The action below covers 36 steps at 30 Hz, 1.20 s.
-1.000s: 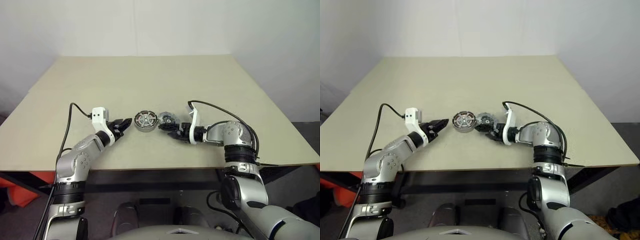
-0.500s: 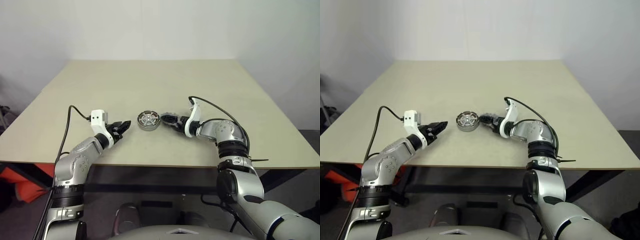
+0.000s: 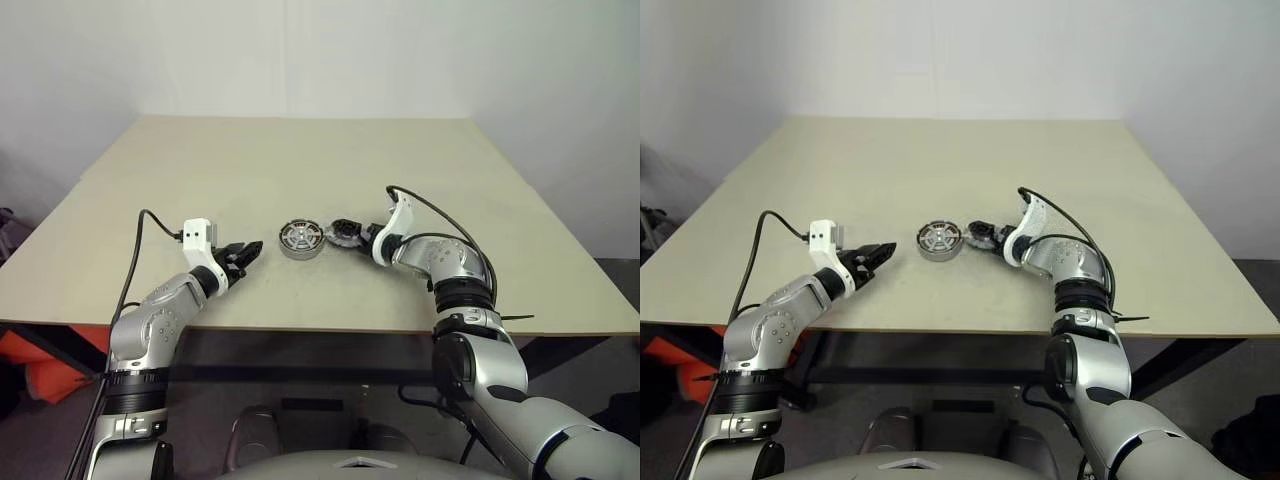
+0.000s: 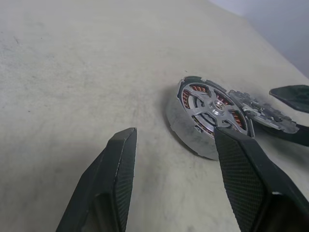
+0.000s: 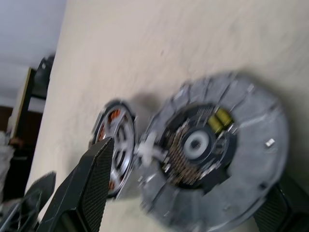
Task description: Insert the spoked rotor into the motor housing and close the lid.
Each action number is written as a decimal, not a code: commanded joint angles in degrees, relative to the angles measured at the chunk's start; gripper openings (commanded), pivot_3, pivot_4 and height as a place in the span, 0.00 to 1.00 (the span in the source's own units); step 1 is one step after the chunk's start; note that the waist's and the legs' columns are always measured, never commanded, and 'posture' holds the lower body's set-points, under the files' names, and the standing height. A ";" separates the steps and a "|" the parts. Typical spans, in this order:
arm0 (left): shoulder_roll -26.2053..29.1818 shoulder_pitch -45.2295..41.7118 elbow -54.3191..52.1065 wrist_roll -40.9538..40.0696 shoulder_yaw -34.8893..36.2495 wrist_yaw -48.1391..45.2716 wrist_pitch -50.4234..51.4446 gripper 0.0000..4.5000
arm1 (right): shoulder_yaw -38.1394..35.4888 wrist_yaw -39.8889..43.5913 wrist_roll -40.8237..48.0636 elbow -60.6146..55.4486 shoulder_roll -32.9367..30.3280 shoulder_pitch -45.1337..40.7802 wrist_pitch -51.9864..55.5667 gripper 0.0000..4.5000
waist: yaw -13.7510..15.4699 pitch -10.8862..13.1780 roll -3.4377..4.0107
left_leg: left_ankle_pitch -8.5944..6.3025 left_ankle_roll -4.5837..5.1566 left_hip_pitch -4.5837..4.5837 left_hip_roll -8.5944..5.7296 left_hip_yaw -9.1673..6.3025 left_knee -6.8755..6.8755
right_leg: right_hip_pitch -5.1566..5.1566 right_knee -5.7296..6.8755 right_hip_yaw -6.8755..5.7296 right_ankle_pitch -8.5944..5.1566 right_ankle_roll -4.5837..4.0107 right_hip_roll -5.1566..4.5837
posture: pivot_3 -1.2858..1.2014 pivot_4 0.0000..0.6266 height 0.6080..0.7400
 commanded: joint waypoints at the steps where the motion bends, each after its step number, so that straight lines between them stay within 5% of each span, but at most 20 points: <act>1: 0.08 -1.50 -1.79 0.04 -0.18 -0.15 -0.36 0.60 | 0.04 1.18 1.51 -2.86 -0.05 -1.99 -1.62 0.99 | -0.05 0.00 0.00 | -0.05 0.09 -0.03 0.01 0.02 -0.01 | -0.02 -0.03 -0.01 0.12 -0.05 0.01 | 0.52 0.00 1.00; 10: -0.01 -1.43 -1.48 0.39 -0.08 -0.24 -0.57 0.60 | 3.71 5.12 5.43 -14.13 1.79 -1.82 4.44 0.99 | -1.24 -0.02 0.02 | -0.50 0.94 -1.24 0.07 0.05 0.08 | -1.03 -0.06 -0.12 0.62 -0.71 0.29 | 0.52 0.00 1.00; 21: 0.66 -1.99 -0.52 0.61 0.90 -0.40 -1.31 0.60 | 5.61 3.00 9.92 -24.10 6.61 -2.06 12.36 0.99 | -1.34 -0.01 0.02 | -0.61 1.09 -1.13 0.11 0.11 0.06 | -0.93 -0.23 -0.11 0.46 -0.90 0.28 | 0.52 0.00 1.00; 36: 0.77 -1.64 -0.88 0.71 1.11 -0.25 -1.57 0.60 | 9.16 3.72 8.36 -23.79 8.04 -2.01 8.74 0.99 | -1.27 -0.01 0.02 | -0.45 0.83 -1.06 0.11 0.07 0.06 | -0.84 -0.22 -0.10 0.49 -0.73 0.27 | 0.52 0.00 1.00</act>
